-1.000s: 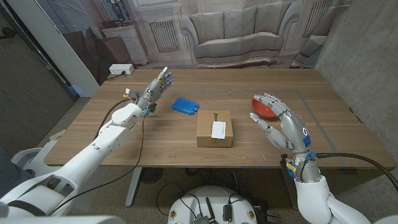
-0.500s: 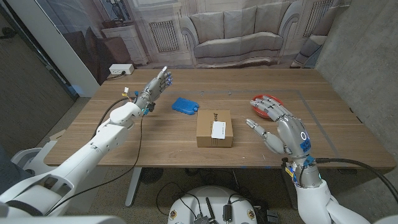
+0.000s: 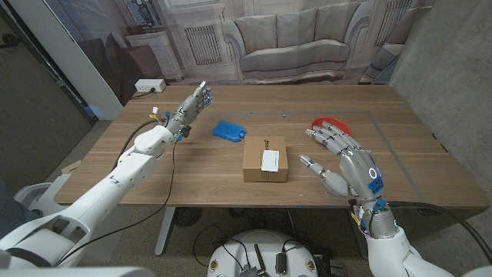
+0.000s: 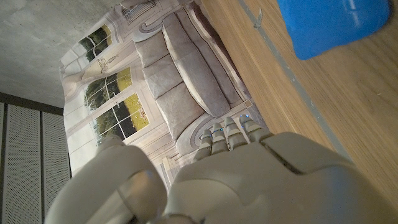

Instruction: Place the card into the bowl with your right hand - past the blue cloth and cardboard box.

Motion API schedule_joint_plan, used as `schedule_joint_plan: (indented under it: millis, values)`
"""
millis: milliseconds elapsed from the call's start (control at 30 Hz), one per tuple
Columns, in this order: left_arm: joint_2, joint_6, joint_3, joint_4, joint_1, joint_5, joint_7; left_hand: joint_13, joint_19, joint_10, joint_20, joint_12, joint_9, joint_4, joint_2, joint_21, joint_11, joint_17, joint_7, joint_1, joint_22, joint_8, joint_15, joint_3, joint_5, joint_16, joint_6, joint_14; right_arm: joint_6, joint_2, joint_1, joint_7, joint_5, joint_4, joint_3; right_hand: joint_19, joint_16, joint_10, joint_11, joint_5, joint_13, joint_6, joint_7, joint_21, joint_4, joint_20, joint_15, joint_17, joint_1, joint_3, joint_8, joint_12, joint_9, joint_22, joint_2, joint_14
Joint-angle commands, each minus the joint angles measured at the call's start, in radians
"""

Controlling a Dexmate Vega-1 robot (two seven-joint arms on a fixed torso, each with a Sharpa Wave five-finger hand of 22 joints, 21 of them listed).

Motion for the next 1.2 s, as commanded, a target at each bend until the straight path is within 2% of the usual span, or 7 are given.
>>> schedule_joint_plan:
  millis: [33, 267, 367, 467, 667, 967, 1200]
  values:
    - [0.005, -0.004, -0.003, -0.006, 0.005, 0.003, 0.008, 0.005, -0.011, 0.002, -0.037, -0.001, 0.003, 0.003, 0.003, 0.0, -0.003, 0.003, 0.003, 0.007, 0.006, 0.004, 0.001, -0.007, -0.006, -0.002, 0.006, -0.001, -0.079, -0.071, 0.001, 0.008, -0.015, -0.016, -0.037, -0.011, -0.005, -0.011, 0.0, 0.009, 0.004, 0.0, -0.007, -0.005, -0.005, -0.11, -0.113, 0.003, 0.022, 0.002, -0.004, -0.005, 0.005, 0.001, -0.01, -0.013]
    - [0.005, -0.004, -0.006, -0.006, 0.007, 0.002, 0.012, 0.005, -0.012, 0.001, -0.037, -0.002, 0.003, 0.003, 0.003, 0.0, -0.002, 0.003, 0.003, 0.007, 0.006, 0.004, 0.001, -0.008, -0.006, -0.003, 0.006, -0.002, -0.114, -0.099, -0.009, 0.023, -0.013, -0.029, -0.043, -0.024, -0.007, -0.024, -0.003, 0.016, 0.004, -0.006, -0.013, -0.008, -0.003, -0.107, -0.113, 0.004, 0.035, 0.003, -0.007, -0.011, 0.006, 0.002, -0.02, -0.029]
    - [0.004, -0.006, -0.006, -0.006, 0.007, 0.003, 0.013, 0.005, -0.013, 0.0, -0.036, -0.002, 0.003, 0.003, 0.003, 0.0, 0.0, 0.003, 0.003, 0.008, 0.006, 0.004, 0.002, -0.008, -0.007, -0.003, 0.005, -0.003, -0.135, -0.104, -0.015, 0.031, -0.014, -0.035, -0.046, -0.044, -0.008, -0.04, -0.005, 0.025, 0.006, -0.015, -0.017, -0.014, -0.004, -0.101, -0.11, 0.005, 0.065, 0.009, -0.011, -0.018, 0.007, 0.002, -0.027, -0.048]
    - [0.005, -0.006, -0.006, -0.007, 0.007, 0.004, 0.015, 0.005, -0.013, 0.0, -0.036, -0.002, 0.003, 0.002, 0.003, 0.0, -0.001, 0.003, 0.003, 0.009, 0.006, 0.003, 0.002, -0.008, -0.007, -0.003, 0.004, -0.004, -0.157, -0.112, -0.025, 0.043, -0.016, -0.042, -0.048, -0.063, -0.007, -0.07, -0.032, 0.039, 0.007, -0.022, -0.031, -0.014, -0.003, -0.094, -0.099, 0.007, 0.103, 0.018, -0.013, -0.03, 0.011, 0.004, -0.038, -0.07]
    - [0.001, -0.009, -0.007, -0.002, 0.005, 0.003, 0.015, 0.005, -0.015, -0.002, -0.034, -0.003, 0.003, 0.001, 0.003, 0.0, 0.001, 0.003, 0.003, 0.012, 0.006, 0.002, 0.003, -0.009, -0.007, -0.004, 0.001, -0.005, -0.183, -0.127, -0.026, 0.06, -0.016, -0.046, -0.057, -0.087, -0.006, -0.106, -0.036, 0.055, 0.009, -0.031, -0.038, -0.016, -0.004, -0.089, -0.088, 0.01, 0.156, 0.033, -0.014, -0.042, 0.015, 0.005, -0.039, -0.098]
    - [-0.005, -0.007, -0.005, 0.004, -0.002, 0.004, 0.018, 0.005, -0.016, -0.004, -0.033, -0.003, 0.003, -0.001, 0.002, 0.0, 0.001, 0.003, 0.002, 0.014, 0.005, 0.002, 0.003, -0.01, -0.008, -0.004, -0.001, -0.008, -0.235, -0.148, -0.02, 0.083, -0.046, -0.054, -0.074, -0.114, -0.002, -0.181, -0.018, 0.085, 0.015, -0.107, -0.036, -0.009, -0.008, -0.09, -0.078, 0.015, 0.28, 0.063, -0.032, -0.058, 0.026, 0.006, -0.051, -0.145]
    - [-0.015, -0.009, -0.003, 0.013, -0.011, 0.0, 0.014, 0.005, -0.016, -0.002, -0.032, -0.003, 0.003, -0.001, 0.001, 0.0, -0.001, 0.003, 0.003, 0.014, 0.006, 0.002, 0.004, -0.011, -0.008, -0.004, 0.001, -0.008, -0.255, -0.161, -0.014, 0.087, -0.048, -0.052, -0.096, -0.145, -0.001, -0.25, -0.033, 0.11, 0.026, -0.18, -0.038, -0.007, -0.002, -0.115, -0.09, 0.021, 0.422, 0.09, -0.025, -0.062, 0.049, 0.009, -0.037, -0.199]
